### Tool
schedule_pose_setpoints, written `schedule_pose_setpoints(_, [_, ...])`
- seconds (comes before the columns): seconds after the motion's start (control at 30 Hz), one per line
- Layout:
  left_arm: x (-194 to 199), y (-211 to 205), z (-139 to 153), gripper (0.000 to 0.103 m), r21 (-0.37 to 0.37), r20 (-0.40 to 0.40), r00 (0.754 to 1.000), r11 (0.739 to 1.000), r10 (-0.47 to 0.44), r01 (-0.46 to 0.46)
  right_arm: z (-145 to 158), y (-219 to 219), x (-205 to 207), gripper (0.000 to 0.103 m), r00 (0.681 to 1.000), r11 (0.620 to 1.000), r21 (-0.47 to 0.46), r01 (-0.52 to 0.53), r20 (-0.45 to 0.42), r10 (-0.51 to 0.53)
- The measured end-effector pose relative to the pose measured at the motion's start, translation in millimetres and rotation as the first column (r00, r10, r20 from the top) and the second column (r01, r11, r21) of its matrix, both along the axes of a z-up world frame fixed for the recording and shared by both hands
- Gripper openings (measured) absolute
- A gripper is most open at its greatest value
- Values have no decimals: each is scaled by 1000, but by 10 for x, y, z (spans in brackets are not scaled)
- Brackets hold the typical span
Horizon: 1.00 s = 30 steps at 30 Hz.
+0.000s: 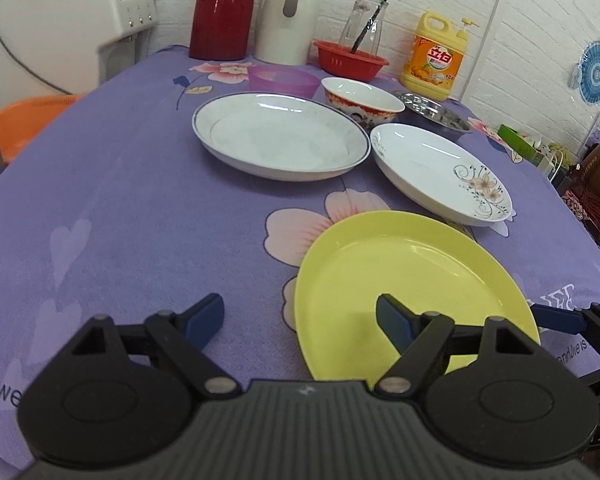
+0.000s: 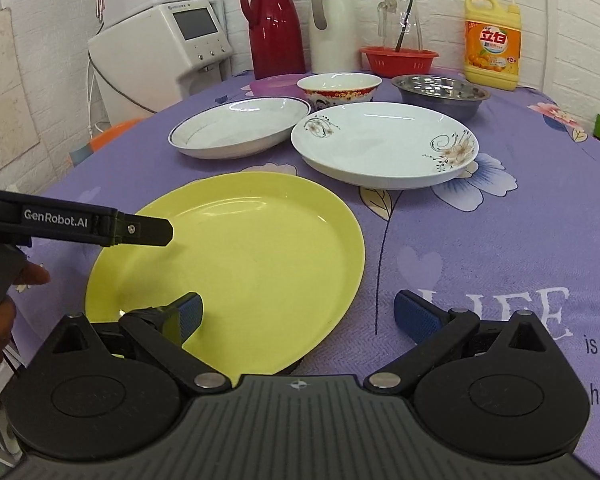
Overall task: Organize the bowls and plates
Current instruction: 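Close the left gripper on the rim of the yellow plate, then lift the yellow plate with the left gripper toward the plain white plate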
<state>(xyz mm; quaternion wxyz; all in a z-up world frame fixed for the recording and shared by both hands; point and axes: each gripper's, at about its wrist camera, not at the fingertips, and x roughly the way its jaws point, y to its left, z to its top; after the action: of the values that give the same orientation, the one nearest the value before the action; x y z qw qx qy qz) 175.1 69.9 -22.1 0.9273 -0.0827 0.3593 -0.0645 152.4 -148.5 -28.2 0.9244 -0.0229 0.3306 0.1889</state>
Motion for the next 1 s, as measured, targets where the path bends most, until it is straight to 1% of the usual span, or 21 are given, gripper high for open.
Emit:
schedule_pose_setpoints(0.07, [10,-24,14,79,16,0,1000,1000,-21,21,41,47,28,103,1000,1000,-27,6,-28,-7])
schedule_pose_setpoints(0.17, [19,-77,35,79,35,0,998,997,-64,64,93,42,41,103,999,999,31,-21,-26,22])
schedule_pose_setpoints(0.27, [23,-128,7,78,43,-13,995,994,-101,102,75,65,65,103,1000,1000,16,-8,-30,9])
schedule_pose_setpoints(0.33, [-6,-183,-13,73,83,-1,994,990,-110,110,63,63,64,103,1000,1000,7,-6,-26,6])
schedule_pose_setpoints(0.37, [-20,-216,-20,64,102,1,992,987,-124,124,64,65,54,103,1000,1000,-5,-1,-17,1])
schedule_pose_setpoints(0.4, [-35,-236,-20,59,103,6,991,986,-132,131,63,65,45,103,1000,1000,-14,-2,-8,2])
schedule_pose_setpoints(0.43, [-51,-253,-19,55,85,10,989,986,-145,144,62,73,37,103,1000,1000,-18,-5,-2,5])
schedule_pose_setpoints(0.47, [-63,-287,-12,52,83,11,988,985,-155,154,62,91,26,103,1000,1000,-19,-10,3,10])
schedule_pose_setpoints(0.5, [-70,-322,-10,53,100,11,990,985,-141,139,62,124,17,103,1000,1000,-31,-4,6,4])
schedule_pose_setpoints(0.57, [-74,-319,0,53,100,10,994,990,-104,103,69,198,11,103,1000,998,-62,7,23,-6])
schedule_pose_setpoints(0.63, [-107,-243,55,52,103,22,997,992,-70,68,103,247,12,103,999,998,-55,-9,30,10])
schedule_pose_setpoints(0.73, [-200,-67,180,53,131,46,999,991,-24,18,176,402,-2,103,996,997,-45,-69,58,72])
schedule_pose_setpoints(0.83, [-291,138,235,54,159,58,997,986,41,-50,208,627,22,103,988,990,-13,-143,62,144])
schedule_pose_setpoints(0.9, [-312,284,216,54,155,51,995,984,85,-93,201,781,66,103,981,983,-7,-181,64,181])
schedule_pose_setpoints(1.0, [-267,428,162,54,145,35,991,981,126,-130,163,958,176,103,976,977,-2,-212,52,211])
